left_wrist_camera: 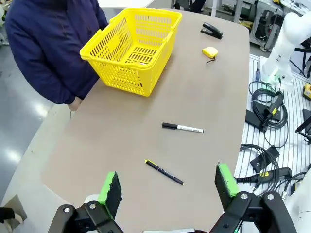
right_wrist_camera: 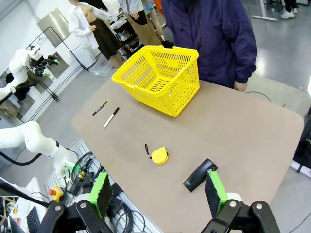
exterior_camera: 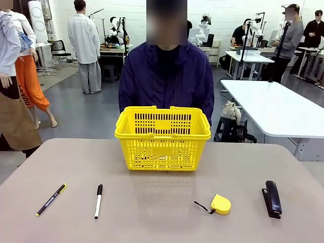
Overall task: Place the items the person wants into the basket.
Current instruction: Pick up the item the person points to and place it in the Market Basket.
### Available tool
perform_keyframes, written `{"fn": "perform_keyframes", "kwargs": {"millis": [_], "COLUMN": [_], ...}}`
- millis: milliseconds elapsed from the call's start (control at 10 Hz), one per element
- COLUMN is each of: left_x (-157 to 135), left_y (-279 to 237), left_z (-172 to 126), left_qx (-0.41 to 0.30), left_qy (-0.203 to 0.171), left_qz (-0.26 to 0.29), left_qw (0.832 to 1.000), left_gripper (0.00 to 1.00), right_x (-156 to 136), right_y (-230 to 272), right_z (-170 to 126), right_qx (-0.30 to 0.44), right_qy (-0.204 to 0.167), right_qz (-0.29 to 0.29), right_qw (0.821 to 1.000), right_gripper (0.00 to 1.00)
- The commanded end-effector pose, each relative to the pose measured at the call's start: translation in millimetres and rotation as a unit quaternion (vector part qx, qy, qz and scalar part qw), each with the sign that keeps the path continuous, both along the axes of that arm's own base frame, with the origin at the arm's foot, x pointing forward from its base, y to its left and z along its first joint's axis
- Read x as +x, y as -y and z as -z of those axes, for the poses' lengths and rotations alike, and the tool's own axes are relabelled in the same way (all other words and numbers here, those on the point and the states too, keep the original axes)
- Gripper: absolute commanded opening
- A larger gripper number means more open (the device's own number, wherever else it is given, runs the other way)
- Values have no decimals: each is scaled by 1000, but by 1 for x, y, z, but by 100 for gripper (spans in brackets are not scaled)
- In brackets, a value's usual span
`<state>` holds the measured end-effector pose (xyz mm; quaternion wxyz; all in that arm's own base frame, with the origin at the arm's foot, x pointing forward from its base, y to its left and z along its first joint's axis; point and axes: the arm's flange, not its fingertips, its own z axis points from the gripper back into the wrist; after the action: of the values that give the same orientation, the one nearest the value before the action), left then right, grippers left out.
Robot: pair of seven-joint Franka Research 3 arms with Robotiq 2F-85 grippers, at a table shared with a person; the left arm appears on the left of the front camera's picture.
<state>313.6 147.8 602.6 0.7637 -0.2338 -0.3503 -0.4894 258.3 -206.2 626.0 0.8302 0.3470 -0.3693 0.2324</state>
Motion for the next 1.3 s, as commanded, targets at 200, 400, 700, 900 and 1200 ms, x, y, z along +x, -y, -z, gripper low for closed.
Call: {"fn": "perform_keyframes", "kwargs": {"millis": [200,400,700,900,1200], "left_x": [4,4,4,4,4], "left_y": [1,1,1,1,1], "left_z": [3,3,3,3,3], "left_qx": [-7,-7,-7,-7,-7], "left_qy": [-1,-1,-1,-1,-1], "left_qz": [6,6,6,6,6], "left_qw": [1000,1000,1000,1000,1000], "left_gripper": [100,100,100,100,100], "right_x": [1,1,1,1,1], "right_y": [-2,-2,-2,-2,-2], "right_z": [1,1,1,1,1], "right_qx": [10,10,10,10,10], "right_qy": [12,12,12,12,12], "right_qz": [-7,-7,-7,-7,-7], "right_qw": [1000,1000,1000,1000,1000], "right_gripper": [100,100,100,100,100]}}
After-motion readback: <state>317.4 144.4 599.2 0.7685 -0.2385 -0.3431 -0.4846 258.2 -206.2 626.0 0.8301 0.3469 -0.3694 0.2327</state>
